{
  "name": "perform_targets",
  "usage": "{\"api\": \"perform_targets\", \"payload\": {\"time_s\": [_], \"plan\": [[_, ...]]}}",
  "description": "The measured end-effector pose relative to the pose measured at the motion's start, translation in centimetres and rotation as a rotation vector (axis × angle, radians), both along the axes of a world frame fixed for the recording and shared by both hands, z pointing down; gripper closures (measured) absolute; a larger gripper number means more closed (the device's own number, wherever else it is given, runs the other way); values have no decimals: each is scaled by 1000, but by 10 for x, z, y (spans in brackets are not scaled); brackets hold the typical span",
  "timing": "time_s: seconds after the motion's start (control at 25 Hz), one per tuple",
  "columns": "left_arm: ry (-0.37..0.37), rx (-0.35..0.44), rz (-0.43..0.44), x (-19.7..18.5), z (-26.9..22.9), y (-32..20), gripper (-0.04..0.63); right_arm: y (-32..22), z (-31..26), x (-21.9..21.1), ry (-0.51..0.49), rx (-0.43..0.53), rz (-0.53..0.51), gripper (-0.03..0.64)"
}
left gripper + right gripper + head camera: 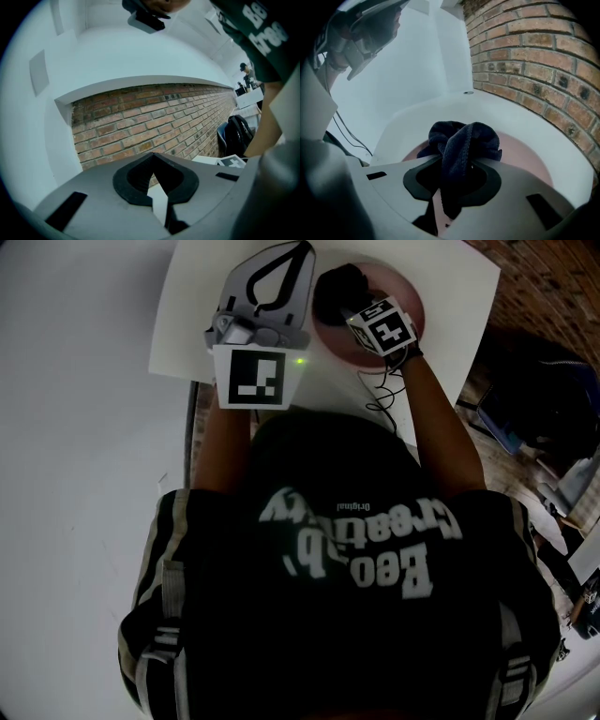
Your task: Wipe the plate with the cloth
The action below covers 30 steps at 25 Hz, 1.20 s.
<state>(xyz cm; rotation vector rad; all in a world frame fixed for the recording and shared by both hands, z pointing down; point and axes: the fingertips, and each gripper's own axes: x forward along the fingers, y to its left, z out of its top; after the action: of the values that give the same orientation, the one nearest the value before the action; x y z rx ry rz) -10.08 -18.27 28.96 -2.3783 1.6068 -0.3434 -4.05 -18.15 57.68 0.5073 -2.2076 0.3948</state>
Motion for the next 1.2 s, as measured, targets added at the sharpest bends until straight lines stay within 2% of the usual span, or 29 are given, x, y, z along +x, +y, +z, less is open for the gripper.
{"api": "perform_targets", "payload": {"time_s": [0.28,0.64,0.88,1.2], "plan": [[-8,14,-15,2,-5,6,597,32,3,-1,-23,-80,-75,541],[-17,32,-9,13,-14,19,597,69,4,15,5,-169,-138,543],[-25,39,0,20,-17,24,597,85,4,32,68,-150,-163,543],[-24,44,18,37,-18,23,597,85,4,70,117,-134,-109,543]]}}
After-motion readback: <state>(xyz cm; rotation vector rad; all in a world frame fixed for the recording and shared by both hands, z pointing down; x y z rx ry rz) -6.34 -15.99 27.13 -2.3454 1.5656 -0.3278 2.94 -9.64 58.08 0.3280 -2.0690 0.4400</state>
